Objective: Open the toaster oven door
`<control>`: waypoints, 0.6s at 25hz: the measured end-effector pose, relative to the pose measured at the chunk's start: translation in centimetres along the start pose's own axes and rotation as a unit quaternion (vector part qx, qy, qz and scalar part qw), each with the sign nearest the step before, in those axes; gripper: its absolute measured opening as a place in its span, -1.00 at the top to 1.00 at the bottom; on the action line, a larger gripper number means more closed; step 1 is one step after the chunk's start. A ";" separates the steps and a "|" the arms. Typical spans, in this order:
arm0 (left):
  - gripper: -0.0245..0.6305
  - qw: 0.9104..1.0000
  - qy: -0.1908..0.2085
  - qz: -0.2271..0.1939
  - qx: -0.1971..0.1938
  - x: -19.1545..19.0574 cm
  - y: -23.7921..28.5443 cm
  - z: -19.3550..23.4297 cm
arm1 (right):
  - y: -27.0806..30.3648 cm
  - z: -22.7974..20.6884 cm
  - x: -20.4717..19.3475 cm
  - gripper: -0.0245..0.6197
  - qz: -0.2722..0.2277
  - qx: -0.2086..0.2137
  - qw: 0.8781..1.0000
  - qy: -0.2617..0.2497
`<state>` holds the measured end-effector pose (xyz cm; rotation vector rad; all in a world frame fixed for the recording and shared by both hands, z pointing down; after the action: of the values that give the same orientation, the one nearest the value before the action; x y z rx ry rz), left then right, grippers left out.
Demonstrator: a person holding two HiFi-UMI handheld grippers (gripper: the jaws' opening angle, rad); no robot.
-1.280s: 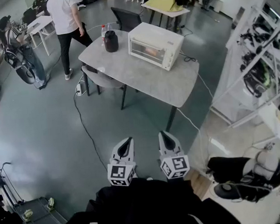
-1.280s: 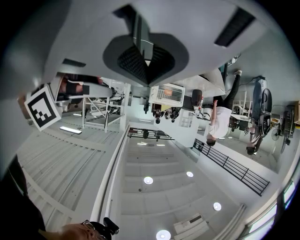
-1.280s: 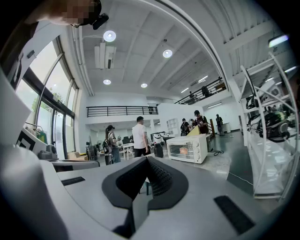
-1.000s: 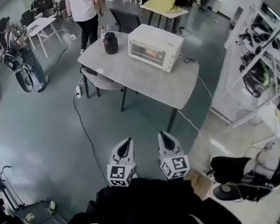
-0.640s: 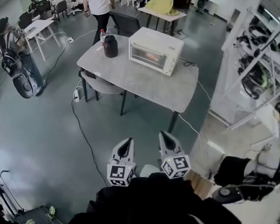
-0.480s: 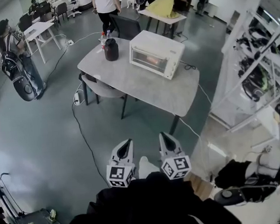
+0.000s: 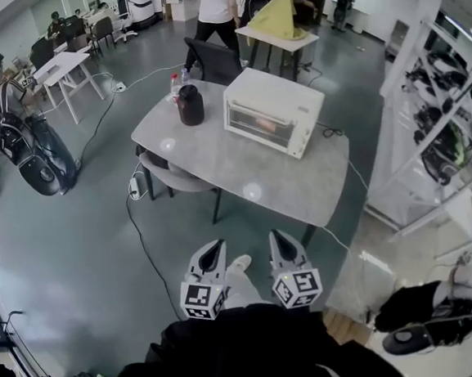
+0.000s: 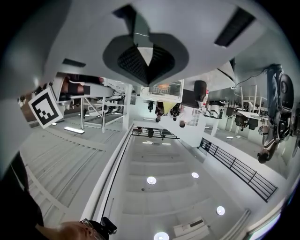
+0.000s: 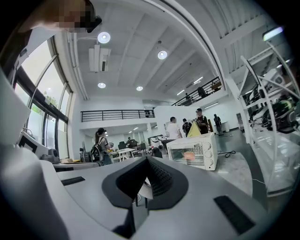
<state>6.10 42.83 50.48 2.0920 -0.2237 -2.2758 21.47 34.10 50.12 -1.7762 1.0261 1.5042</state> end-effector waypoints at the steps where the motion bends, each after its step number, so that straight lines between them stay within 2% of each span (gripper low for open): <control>1: 0.92 1.000 0.002 0.004 -0.001 0.1 2.0 0.7 | 1.8 -1.3 -0.2 0.91 -0.002 -0.003 1.000 0.001; 4: 0.92 1.000 0.001 0.011 -0.003 1.6 6.6 1.8 | 5.9 -4.4 0.8 0.91 0.002 -0.005 1.000 0.003; 10: 0.92 1.000 0.018 0.016 -0.017 5.0 17.0 7.4 | 16.5 -8.8 3.3 0.91 0.004 -0.013 1.000 0.013; 15: 0.92 0.999 0.031 0.016 -0.036 6.9 26.2 9.7 | 23.2 -14.5 4.7 0.91 -0.001 -0.032 0.999 0.035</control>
<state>-5.88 16.84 47.92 2.1052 -0.1689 -2.1640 9.78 8.94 49.27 -1.8858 1.0208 1.4983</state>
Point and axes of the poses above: the fingertips, and each gripper's own axes: y forward along the fingers, z to its left, x out of its top, the point moved 4 cm from there along -y, backward along the fingers, and after that the axes turned 8 degrees about x, right-handed, at the moved point
